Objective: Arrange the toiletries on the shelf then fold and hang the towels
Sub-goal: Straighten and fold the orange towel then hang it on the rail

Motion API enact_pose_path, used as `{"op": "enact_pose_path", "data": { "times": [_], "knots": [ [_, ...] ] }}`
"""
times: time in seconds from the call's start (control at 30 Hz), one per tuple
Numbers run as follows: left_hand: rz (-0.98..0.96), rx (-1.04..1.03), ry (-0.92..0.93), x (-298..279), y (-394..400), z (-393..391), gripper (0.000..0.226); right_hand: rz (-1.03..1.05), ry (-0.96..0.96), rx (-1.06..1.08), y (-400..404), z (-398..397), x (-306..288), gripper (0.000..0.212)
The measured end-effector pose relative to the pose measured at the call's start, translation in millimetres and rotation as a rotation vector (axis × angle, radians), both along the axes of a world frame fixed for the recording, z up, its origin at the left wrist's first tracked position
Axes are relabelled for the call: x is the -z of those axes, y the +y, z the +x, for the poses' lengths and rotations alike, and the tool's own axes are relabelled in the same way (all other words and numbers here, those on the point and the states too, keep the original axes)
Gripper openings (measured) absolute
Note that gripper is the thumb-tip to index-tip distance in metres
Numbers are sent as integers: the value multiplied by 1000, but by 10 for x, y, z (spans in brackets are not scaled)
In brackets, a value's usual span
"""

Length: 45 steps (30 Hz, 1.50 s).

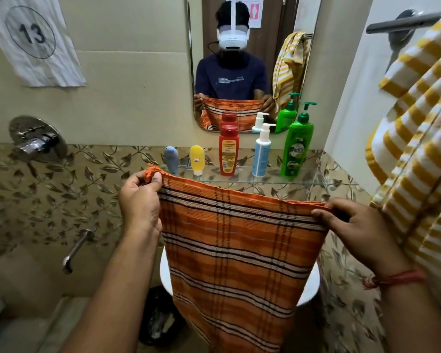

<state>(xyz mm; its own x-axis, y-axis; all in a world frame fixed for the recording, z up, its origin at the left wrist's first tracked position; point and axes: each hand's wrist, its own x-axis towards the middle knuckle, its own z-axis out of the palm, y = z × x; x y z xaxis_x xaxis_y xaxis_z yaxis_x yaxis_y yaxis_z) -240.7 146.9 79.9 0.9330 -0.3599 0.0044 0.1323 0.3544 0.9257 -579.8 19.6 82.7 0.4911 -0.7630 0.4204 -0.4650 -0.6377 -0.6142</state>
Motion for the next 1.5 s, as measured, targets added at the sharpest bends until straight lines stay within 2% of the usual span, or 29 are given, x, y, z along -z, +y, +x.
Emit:
{"op": "enact_pose_path", "data": {
  "times": [0.07, 0.13, 0.17, 0.2, 0.23, 0.27, 0.33, 0.37, 0.5, 0.6, 0.77, 0.87, 1.0, 1.07, 1.2, 1.3, 1.43, 1.5],
  "knots": [
    [0, -22, -18, -8, -6, -3, 18, 177, -209, -80, -19, 1, 17, 27],
    [1, -40, -37, -2, -12, 10, 17, 257, -348, -174, -47, 7, 45, 39],
    [0, -48, -43, 3, -21, 20, 17, 274, -401, -202, -54, 13, 46, 39],
    [-2, -57, -48, 2, -25, 26, 17, 285, -449, -214, -48, 20, 31, 27],
    [-4, -68, -55, -2, -29, 34, 17, 298, -478, -233, -39, 27, 4, 11],
    [-8, -78, -60, -3, -36, 47, 17, 300, -453, -248, -59, 30, -5, 5],
    [-11, -85, -64, 2, -49, 60, 17, 289, -295, -245, -98, 22, -11, 17],
    [-7, -83, -65, 9, -51, 55, 17, 295, -290, -236, -98, 22, -31, 21],
    [-1, -91, -84, 29, -67, 65, 16, 279, -419, -183, -81, 31, -97, 19],
    [14, -79, -137, 15, -94, 36, 18, 338, -509, -111, -137, 65, -45, 26],
    [108, -39, -426, 47, -103, 89, 31, 586, -816, -141, -204, 97, -6, 30],
    [166, 77, -462, 93, -91, 163, 35, 657, -914, -167, -207, 90, -52, 34],
    [243, 275, -453, 149, -94, 199, 44, 688, -945, -94, -260, 111, -72, 46],
    [330, 324, -489, 165, -84, 239, 49, 705, -904, -89, -254, 88, -82, 39],
    [450, 318, -520, 105, -59, 224, 49, 635, -665, -229, -130, 0, -121, 26],
    [451, 305, -561, -42, -81, 1, 41, 340, -356, -258, 32, 29, -288, 19],
    [415, 429, -647, -141, -246, -372, 39, -285, 84, -320, 185, 347, -479, 4],
    [378, 511, -669, -166, -335, -536, 38, -299, 119, -388, 211, 548, -461, 7]
  ]
}}
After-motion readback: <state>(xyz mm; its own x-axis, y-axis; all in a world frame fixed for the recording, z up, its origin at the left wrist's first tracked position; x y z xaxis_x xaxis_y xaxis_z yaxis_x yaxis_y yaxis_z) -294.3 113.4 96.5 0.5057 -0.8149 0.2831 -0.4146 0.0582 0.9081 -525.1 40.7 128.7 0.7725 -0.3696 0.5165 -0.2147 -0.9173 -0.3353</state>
